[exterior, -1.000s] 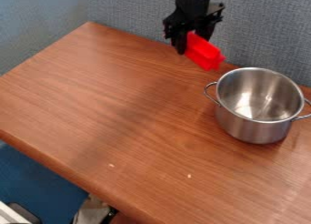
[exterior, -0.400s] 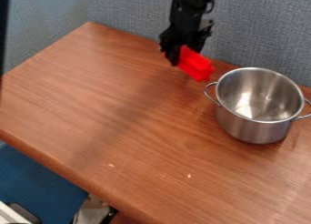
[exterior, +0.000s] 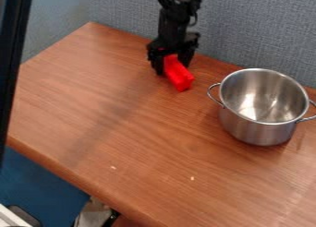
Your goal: Move the red object from the metal pot to the table
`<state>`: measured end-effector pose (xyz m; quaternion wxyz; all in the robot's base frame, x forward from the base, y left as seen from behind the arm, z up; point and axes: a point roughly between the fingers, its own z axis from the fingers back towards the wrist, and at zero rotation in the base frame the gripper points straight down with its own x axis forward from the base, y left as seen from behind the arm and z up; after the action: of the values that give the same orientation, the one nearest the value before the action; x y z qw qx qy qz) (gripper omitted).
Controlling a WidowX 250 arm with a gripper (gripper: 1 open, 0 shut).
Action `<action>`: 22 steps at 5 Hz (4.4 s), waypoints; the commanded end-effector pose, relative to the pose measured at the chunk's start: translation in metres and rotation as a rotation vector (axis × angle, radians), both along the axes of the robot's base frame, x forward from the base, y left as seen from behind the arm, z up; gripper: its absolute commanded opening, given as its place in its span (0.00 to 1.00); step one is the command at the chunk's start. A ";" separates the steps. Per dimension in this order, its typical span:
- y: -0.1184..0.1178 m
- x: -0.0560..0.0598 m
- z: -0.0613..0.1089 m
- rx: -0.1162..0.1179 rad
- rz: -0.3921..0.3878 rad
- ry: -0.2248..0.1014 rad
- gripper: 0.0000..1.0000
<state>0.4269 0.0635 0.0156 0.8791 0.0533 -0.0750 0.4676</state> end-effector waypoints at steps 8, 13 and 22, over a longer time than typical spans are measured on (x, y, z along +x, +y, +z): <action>-0.054 -0.007 0.011 -0.029 0.117 -0.059 1.00; -0.070 -0.074 0.024 -0.129 -0.171 -0.051 1.00; -0.102 -0.087 0.100 0.140 -0.421 -0.081 1.00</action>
<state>0.3381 -0.0361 0.0938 0.9511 0.0907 -0.1189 0.2702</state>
